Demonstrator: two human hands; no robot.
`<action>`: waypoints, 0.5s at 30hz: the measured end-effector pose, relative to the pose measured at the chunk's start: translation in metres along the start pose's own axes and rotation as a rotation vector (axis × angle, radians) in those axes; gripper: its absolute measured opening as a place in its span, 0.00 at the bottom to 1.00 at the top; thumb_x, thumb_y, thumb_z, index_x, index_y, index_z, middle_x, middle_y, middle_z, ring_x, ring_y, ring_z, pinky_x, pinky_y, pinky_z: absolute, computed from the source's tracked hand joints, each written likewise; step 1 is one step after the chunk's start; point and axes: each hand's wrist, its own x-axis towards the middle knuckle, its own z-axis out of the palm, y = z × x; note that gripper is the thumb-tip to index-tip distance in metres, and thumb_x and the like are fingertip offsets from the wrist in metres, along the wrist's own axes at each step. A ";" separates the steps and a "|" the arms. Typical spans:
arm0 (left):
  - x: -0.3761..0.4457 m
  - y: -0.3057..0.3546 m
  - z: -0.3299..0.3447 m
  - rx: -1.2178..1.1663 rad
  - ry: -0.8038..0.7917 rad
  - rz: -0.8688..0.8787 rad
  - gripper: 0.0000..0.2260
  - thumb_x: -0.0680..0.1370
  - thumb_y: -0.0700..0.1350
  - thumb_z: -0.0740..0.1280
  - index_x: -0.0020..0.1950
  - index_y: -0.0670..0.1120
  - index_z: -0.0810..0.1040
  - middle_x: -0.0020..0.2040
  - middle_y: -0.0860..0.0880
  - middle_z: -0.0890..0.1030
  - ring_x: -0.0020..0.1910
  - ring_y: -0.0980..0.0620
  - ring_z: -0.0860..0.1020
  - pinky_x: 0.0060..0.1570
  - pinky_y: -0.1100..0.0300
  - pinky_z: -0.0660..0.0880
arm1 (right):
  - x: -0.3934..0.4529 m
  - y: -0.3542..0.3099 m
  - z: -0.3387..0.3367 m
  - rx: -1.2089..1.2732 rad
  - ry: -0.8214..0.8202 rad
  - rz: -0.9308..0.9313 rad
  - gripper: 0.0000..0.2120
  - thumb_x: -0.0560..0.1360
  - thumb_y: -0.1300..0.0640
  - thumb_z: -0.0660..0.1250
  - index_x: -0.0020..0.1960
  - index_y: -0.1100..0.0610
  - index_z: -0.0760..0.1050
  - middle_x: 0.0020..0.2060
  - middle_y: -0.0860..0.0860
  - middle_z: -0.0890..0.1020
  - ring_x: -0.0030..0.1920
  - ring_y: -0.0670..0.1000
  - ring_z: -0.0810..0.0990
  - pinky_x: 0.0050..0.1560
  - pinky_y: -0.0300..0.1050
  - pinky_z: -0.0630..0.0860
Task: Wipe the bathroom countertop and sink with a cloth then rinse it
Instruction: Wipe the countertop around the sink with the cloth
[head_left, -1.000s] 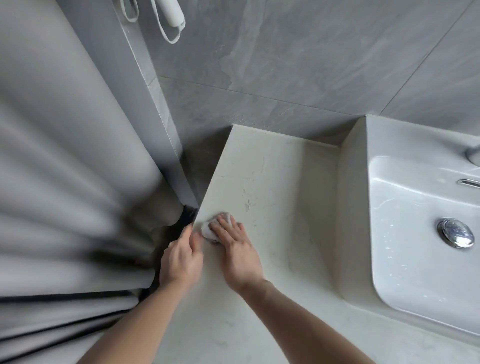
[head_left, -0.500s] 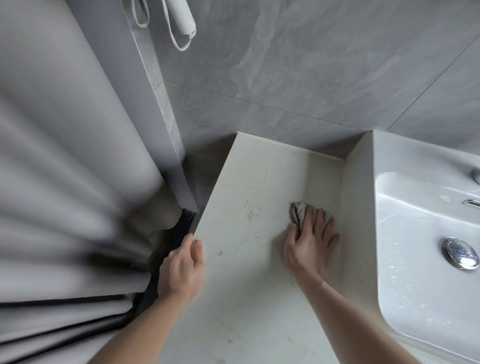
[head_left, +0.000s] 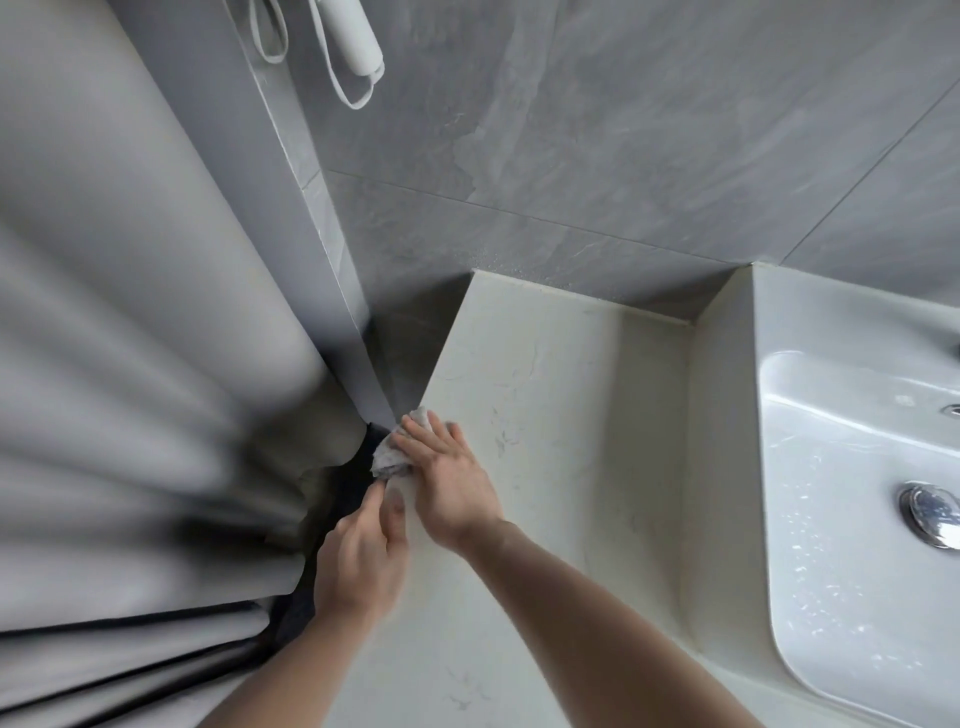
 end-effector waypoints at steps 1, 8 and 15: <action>0.000 -0.001 0.001 0.010 0.000 -0.005 0.19 0.85 0.58 0.50 0.68 0.55 0.73 0.54 0.43 0.86 0.53 0.34 0.81 0.45 0.48 0.76 | -0.004 0.009 -0.006 0.041 0.012 0.015 0.27 0.79 0.62 0.60 0.77 0.52 0.70 0.80 0.50 0.65 0.82 0.52 0.57 0.82 0.42 0.42; 0.003 -0.004 0.004 0.025 -0.025 -0.031 0.20 0.84 0.57 0.51 0.71 0.53 0.72 0.54 0.44 0.86 0.53 0.35 0.81 0.46 0.47 0.77 | -0.058 0.121 -0.086 0.011 0.517 0.442 0.23 0.78 0.60 0.55 0.69 0.58 0.78 0.72 0.57 0.76 0.75 0.60 0.71 0.77 0.53 0.64; 0.001 -0.003 0.001 0.017 -0.042 -0.028 0.20 0.84 0.58 0.50 0.70 0.53 0.72 0.56 0.44 0.86 0.54 0.35 0.82 0.47 0.48 0.77 | -0.032 0.135 -0.086 -0.196 0.482 0.857 0.29 0.80 0.58 0.58 0.81 0.53 0.61 0.82 0.51 0.60 0.81 0.60 0.53 0.79 0.61 0.49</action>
